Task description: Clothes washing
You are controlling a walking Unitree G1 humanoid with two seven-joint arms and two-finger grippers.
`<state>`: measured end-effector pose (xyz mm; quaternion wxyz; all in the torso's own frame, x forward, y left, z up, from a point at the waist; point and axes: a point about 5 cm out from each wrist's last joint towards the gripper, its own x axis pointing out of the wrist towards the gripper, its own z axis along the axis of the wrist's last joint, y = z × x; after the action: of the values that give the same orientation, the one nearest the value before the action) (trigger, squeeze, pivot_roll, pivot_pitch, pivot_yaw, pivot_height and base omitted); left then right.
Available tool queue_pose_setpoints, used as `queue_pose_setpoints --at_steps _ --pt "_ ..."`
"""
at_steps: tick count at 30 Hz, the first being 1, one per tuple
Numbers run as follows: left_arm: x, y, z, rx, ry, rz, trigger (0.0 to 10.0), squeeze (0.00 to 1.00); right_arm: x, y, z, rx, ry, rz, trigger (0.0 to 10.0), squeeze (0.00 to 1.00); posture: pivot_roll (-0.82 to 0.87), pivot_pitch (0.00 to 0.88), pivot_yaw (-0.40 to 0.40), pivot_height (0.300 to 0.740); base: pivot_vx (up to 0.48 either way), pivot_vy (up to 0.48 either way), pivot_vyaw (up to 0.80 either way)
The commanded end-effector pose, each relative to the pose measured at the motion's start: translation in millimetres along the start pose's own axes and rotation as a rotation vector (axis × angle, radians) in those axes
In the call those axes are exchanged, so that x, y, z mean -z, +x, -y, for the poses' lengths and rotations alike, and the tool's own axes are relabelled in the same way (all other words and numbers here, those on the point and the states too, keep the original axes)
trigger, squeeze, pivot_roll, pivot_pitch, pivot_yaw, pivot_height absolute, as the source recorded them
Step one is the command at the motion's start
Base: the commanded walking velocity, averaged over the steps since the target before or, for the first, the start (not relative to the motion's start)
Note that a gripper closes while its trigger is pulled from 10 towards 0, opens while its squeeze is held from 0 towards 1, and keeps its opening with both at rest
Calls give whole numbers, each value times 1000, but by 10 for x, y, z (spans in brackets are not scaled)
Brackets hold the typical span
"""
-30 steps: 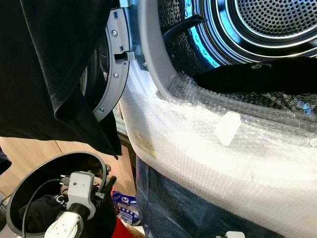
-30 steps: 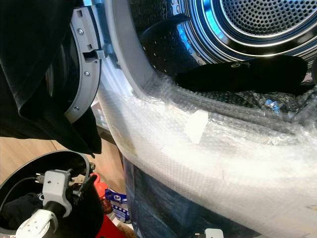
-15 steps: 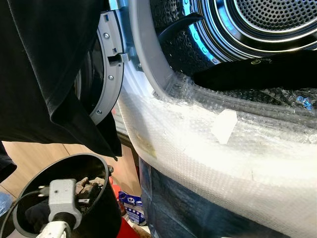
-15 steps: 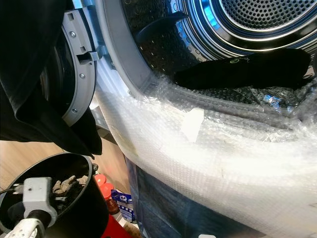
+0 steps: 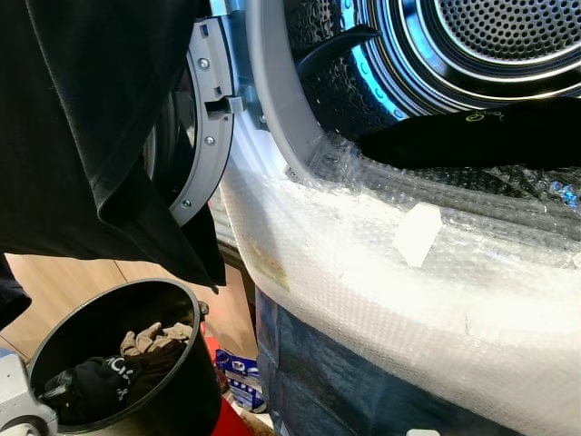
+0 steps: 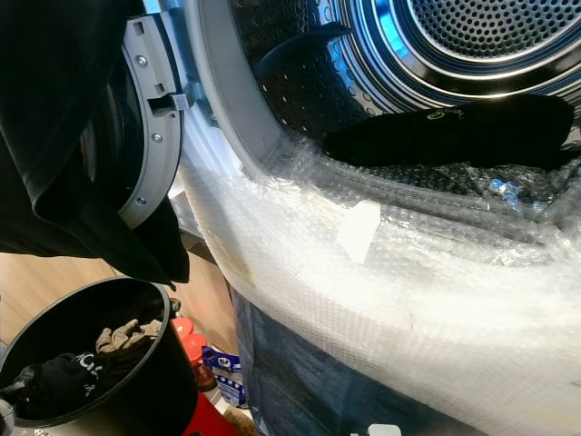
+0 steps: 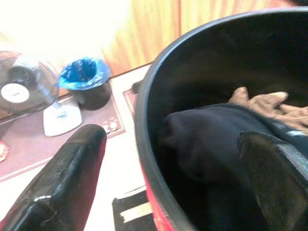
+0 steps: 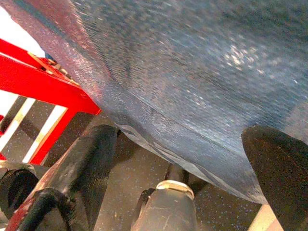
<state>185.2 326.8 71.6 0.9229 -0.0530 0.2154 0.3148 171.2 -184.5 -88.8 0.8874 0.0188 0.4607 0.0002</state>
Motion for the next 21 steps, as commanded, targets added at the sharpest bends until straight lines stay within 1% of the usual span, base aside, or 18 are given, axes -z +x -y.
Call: queue_pose_setpoints --at_steps 1,4,6,8,12,16,17,21 --pt "-39 45 -101 -45 9 -1 10000 1000 -3 10 -68 -21 -15 -5 10000 0 83 0 66 740 0 0 0" --pt "-102 79 -64 -24 -10 20 10000 1000 -9 12 -73 -15 -20 -3 10000 0 83 0 60 740 0 0 0" --pt "-179 77 10 23 -30 63 10000 1000 -28 16 -75 -12 -17 2 10000 0 83 0 58 740 0 0 0" --pt "-201 70 52 51 -21 76 10000 1000 -35 18 -80 -17 -22 3 10000 0 86 0 56 740 0 0 0" --pt "-237 93 98 66 -5 89 10000 1000 -66 25 -92 -32 -45 4 10000 0 94 0 45 740 0 0 0" --pt "-234 114 125 88 -8 78 10000 1000 -92 30 -85 -29 -37 9 10000 0 94 0 41 740 0 0 0" --pt "-222 115 152 104 3 72 10000 0 -100 31 -81 -27 -34 11 10000 0 92 0 42 740 0 0 0" --pt "-205 114 201 110 5 66 10000 0 -110 33 -78 -27 -38 11 10000 0 93 0 41 740 0 0 0"
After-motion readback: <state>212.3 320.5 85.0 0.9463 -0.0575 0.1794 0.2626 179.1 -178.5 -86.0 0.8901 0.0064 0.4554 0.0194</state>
